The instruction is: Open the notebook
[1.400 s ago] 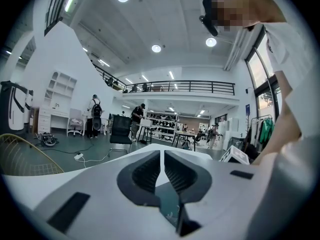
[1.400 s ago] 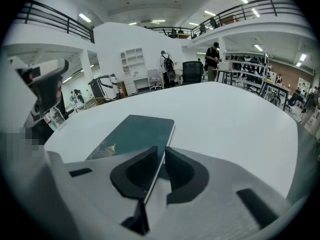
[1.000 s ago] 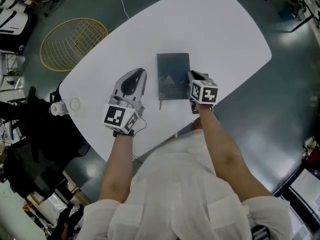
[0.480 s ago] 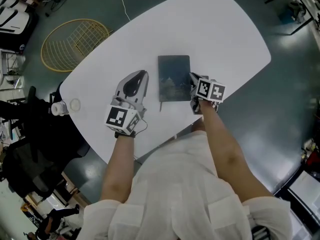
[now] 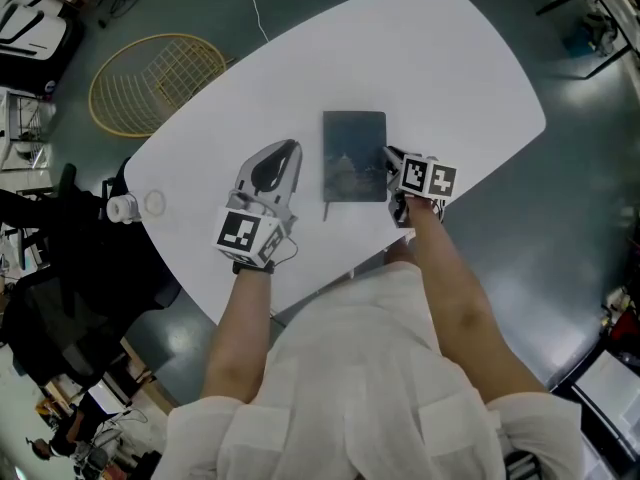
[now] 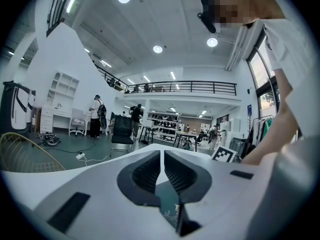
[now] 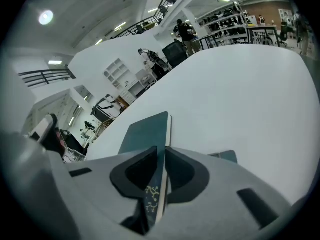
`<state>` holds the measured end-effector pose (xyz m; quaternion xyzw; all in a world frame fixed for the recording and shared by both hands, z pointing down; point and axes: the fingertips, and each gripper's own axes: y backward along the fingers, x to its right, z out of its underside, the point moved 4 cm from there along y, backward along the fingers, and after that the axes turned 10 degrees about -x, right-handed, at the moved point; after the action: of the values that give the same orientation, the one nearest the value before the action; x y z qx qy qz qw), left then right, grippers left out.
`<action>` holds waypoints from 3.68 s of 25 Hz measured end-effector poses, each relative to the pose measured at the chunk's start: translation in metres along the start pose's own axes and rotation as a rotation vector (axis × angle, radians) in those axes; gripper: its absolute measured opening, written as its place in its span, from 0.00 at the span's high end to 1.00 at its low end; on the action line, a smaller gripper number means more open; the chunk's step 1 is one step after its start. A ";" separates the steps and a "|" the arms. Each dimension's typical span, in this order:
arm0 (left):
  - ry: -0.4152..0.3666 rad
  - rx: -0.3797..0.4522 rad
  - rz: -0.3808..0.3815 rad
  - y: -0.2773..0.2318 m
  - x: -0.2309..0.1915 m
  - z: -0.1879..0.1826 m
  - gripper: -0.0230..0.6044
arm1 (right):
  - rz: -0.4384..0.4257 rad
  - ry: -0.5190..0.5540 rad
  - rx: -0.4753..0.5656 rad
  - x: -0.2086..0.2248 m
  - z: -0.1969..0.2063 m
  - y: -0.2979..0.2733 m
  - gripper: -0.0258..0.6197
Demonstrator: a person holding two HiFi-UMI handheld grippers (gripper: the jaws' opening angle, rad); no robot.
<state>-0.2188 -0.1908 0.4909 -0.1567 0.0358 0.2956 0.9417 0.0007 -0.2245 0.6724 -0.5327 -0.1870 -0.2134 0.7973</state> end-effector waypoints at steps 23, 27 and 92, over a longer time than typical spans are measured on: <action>-0.015 0.016 -0.107 0.043 -0.010 -0.018 0.93 | 0.051 0.363 0.110 -0.089 -0.030 0.059 0.89; -0.011 0.025 -0.134 0.058 -0.010 -0.018 0.93 | 0.039 0.430 0.128 -0.114 -0.030 0.062 0.89; -0.094 0.238 -0.325 0.174 -0.010 -0.114 0.93 | -0.053 0.759 0.749 -0.189 -0.073 0.257 0.95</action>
<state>-0.3232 -0.0977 0.3368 -0.0339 0.0008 0.1403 0.9895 -0.0138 -0.1775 0.3488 -0.0919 0.0376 -0.3298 0.9388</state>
